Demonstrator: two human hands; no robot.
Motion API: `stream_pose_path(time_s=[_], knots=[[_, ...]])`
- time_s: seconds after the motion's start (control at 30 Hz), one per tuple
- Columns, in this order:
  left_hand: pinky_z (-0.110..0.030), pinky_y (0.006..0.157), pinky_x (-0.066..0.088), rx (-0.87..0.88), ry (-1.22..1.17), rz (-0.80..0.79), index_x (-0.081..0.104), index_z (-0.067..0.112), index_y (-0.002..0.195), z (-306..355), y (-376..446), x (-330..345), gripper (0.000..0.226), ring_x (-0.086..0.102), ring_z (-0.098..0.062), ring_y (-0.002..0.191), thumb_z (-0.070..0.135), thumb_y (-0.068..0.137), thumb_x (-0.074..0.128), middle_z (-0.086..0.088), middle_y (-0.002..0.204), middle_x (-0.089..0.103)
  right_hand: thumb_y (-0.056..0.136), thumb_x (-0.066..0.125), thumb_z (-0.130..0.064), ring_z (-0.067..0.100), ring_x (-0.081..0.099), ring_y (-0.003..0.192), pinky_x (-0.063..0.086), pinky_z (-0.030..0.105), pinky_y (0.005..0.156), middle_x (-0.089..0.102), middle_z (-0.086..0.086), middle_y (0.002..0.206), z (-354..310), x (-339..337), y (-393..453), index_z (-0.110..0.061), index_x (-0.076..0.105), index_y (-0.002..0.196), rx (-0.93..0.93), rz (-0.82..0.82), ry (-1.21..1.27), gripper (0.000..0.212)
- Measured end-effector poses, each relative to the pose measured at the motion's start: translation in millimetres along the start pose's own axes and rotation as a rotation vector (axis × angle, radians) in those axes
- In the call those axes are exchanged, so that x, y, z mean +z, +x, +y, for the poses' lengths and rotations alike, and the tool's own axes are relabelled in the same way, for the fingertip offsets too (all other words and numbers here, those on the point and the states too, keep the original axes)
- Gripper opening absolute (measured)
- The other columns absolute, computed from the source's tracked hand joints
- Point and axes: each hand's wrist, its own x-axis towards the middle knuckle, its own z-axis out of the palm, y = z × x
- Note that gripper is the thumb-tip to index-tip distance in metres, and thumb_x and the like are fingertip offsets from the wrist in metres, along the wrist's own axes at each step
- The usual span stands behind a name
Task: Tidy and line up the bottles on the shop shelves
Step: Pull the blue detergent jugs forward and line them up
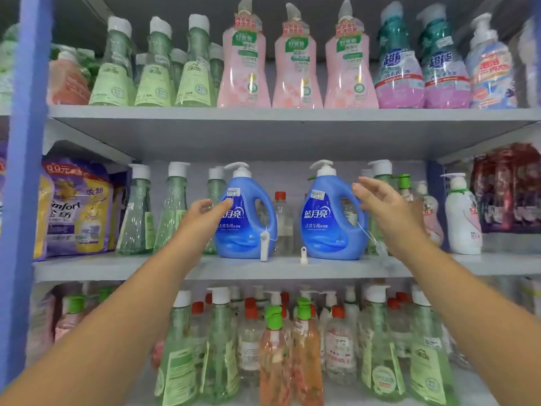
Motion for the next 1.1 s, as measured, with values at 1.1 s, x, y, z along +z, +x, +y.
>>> stream_pose_path(time_s=[1.1], knots=[[-0.032, 0.07, 0.063, 0.0, -0.151, -0.28, 0.061, 0.028, 0.112, -28.0, 25.1, 12.4, 0.056, 0.078, -0.012, 0.084, 0.038, 0.069, 0.094, 0.004, 0.105, 0.078, 0.061, 0.098, -0.034, 0.021, 0.079, 0.081, 0.063, 0.032, 0.063, 0.081, 0.0, 0.093, -28.9, 26.9, -32.8, -0.02, 0.075, 0.106, 0.405, -0.055, -0.297, 0.053]])
